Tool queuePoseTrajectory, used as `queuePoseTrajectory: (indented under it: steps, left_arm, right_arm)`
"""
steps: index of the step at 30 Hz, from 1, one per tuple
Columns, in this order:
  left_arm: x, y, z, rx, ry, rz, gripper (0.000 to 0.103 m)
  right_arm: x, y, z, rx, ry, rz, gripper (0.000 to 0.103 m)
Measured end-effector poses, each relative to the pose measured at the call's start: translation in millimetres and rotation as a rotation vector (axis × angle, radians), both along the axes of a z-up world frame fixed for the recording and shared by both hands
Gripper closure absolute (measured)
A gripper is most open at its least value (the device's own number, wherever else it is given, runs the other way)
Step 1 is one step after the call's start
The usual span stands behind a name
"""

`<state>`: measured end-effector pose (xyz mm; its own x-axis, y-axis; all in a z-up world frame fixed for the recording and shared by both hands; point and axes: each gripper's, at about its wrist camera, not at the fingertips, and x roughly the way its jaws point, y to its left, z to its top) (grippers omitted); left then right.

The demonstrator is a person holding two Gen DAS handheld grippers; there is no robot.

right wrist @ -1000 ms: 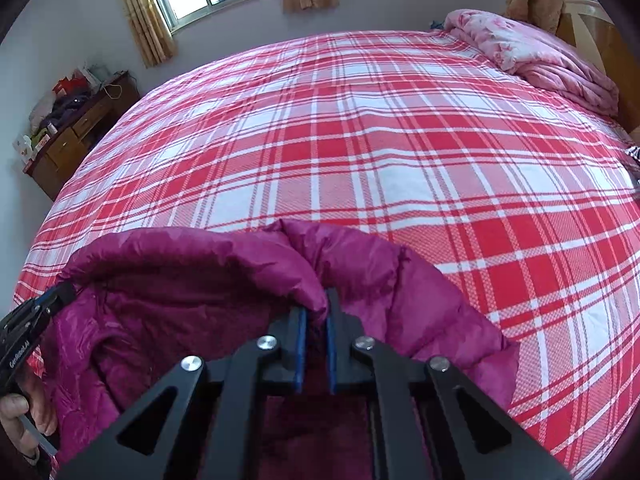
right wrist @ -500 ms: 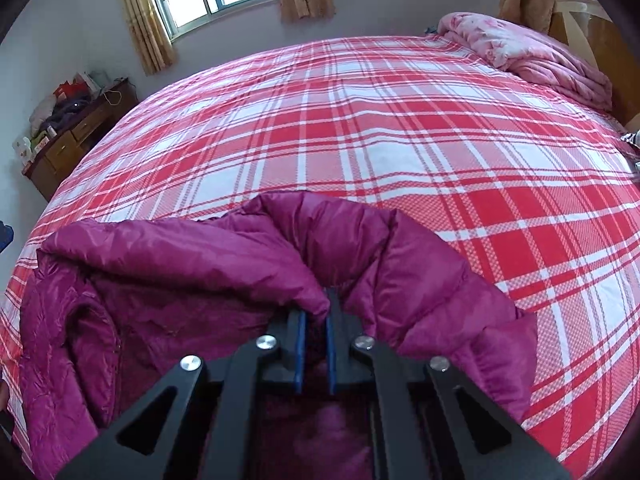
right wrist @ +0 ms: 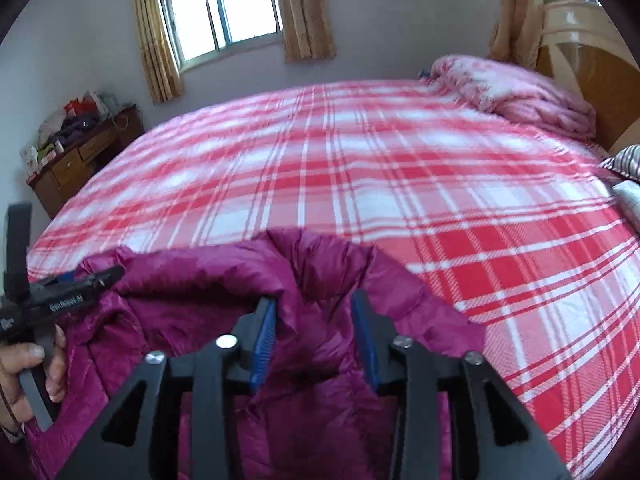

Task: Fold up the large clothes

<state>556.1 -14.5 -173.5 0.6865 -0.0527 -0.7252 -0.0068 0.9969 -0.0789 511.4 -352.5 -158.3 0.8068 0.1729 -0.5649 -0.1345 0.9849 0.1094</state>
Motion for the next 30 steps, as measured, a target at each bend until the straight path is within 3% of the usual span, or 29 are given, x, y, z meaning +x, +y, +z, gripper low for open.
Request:
queuePoseTrajectory:
  steps: [7,9,12,14,17,20,24,27,30]
  left_arm:
    - [-1,-6,-2,0.035,-0.001,-0.006,0.019]
    - [-1,-7,0,0.039,-0.008,-0.004,0.019]
    - [-13,-5,19,0.023,-0.085,0.010,0.019]
    - [-25,-8,40,-0.009,-0.167,0.002,0.019]
    - [-26,-19,57,-0.076,-0.205,-0.055,0.019]
    - [-8,-34,45,-0.080,-0.143,-0.087,0.019]
    - [16,-38,3,-0.025,0.019,-0.057,0.019]
    - [20,-33,-10,-0.049,0.057,-0.061,0.018]
    - [21,-43,-14,0.013,0.072,-0.062,0.014]
  right_arm:
    - [25,43,37,0.051,-0.052,0.078,0.050]
    - [44,60,24,-0.004,0.035,0.123,0.052]
    - [67,70,-15,-0.035,0.215,0.176,0.069]
    - [64,66,-28,-0.041,0.220,0.164,0.067]
    - [56,61,-41,-0.034,0.221,0.176,0.065]
    - [54,61,-44,-0.044,0.211,0.177,0.065]
    - [58,56,-50,-0.014,0.211,0.178,0.066]
    - [58,53,-56,0.013,0.207,0.179,0.066]
    - [59,55,-59,0.013,0.206,0.173,0.065]
